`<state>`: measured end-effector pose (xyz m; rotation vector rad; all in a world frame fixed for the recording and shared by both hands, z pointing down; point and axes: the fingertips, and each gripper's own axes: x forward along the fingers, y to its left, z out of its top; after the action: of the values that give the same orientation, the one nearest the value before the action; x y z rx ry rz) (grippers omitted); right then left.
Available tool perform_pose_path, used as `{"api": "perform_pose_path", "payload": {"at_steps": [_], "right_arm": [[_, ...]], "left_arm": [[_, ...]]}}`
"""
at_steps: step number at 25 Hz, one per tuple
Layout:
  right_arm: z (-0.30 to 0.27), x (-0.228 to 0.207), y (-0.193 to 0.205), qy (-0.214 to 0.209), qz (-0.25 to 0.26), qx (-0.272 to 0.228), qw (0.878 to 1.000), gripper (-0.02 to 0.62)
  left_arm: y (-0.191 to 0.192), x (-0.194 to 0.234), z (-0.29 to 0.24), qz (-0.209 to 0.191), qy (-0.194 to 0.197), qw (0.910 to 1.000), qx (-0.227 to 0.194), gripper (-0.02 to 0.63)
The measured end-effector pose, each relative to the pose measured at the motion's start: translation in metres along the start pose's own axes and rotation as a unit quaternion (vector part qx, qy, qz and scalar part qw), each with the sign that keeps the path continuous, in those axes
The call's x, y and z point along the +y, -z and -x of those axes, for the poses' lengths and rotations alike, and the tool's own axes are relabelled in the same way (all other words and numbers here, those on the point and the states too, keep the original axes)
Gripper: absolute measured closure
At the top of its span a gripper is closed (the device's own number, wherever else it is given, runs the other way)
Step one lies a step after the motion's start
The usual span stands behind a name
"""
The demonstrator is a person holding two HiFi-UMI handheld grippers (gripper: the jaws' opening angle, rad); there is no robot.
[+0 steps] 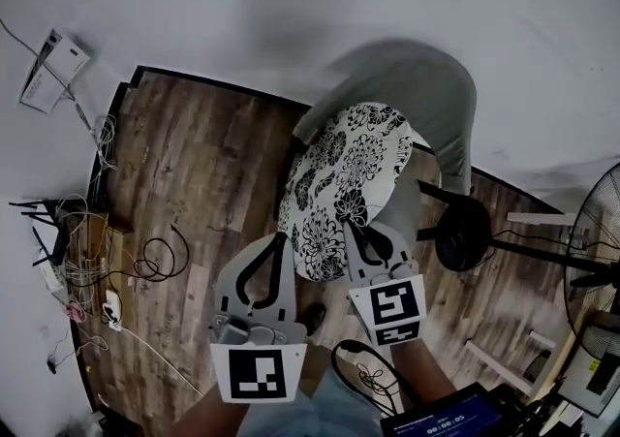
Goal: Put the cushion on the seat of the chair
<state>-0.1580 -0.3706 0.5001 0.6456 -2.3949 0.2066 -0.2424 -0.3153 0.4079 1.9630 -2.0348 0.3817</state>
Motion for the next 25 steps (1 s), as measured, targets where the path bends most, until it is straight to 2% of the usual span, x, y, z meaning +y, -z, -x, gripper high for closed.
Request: {"api": "perform_pose_path", "payload": {"at_steps": [4, 9, 18, 25], "right_arm": [[-0.029, -0.010, 0.031, -0.004, -0.001, 0.041, 0.999, 0.575], [-0.031, -0.028, 0.061, -0.001, -0.015, 0.068, 0.998, 0.572], [-0.026, -0.056, 0.100, 0.029, -0.095, 0.091, 0.991, 0.568], [-0.027, -0.076, 0.129, 0.047, -0.127, 0.097, 0.986, 0.557]], "left_arm": [[0.016, 0.009, -0.022, 0.019, 0.008, 0.9995, 0.024, 0.597], [0.017, -0.014, -0.039, 0.004, 0.032, 0.9990, 0.031, 0.597], [0.025, -0.045, -0.051, -0.012, 0.080, 0.9955, 0.048, 0.597], [0.040, -0.071, -0.065, -0.024, 0.118, 0.9907, 0.062, 0.597]]}}
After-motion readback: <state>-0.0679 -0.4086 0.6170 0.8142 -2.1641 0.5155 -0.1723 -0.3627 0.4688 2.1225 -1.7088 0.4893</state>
